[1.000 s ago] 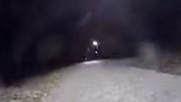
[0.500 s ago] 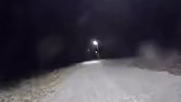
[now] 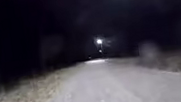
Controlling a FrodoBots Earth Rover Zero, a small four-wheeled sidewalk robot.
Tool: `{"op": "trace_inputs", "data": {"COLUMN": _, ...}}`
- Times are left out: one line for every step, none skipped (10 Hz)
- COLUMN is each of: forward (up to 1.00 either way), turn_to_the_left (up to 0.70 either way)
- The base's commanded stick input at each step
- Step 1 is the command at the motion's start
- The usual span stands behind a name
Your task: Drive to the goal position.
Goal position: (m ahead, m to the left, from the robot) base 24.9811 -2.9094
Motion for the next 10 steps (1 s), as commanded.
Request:
{"op": "trace_inputs", "data": {"forward": 1.0, "turn_to_the_left": 0.05}}
{"op": "trace_inputs", "data": {"forward": 1.0, "turn_to_the_left": 0.03}}
{"op": "trace_inputs", "data": {"forward": 1.0, "turn_to_the_left": 0.04}}
{"op": "trace_inputs", "data": {"forward": 1.0, "turn_to_the_left": 0.05}}
{"op": "trace_inputs", "data": {"forward": 1.0, "turn_to_the_left": 0.03}}
{"op": "trace_inputs", "data": {"forward": 1.0, "turn_to_the_left": 0.03}}
{"op": "trace_inputs", "data": {"forward": 1.0, "turn_to_the_left": 0.03}}
{"op": "trace_inputs", "data": {"forward": 1.0, "turn_to_the_left": 0.03}}
{"op": "trace_inputs", "data": {"forward": 1.0, "turn_to_the_left": 0.03}}
{"op": "trace_inputs", "data": {"forward": 1.0, "turn_to_the_left": 0.01}}
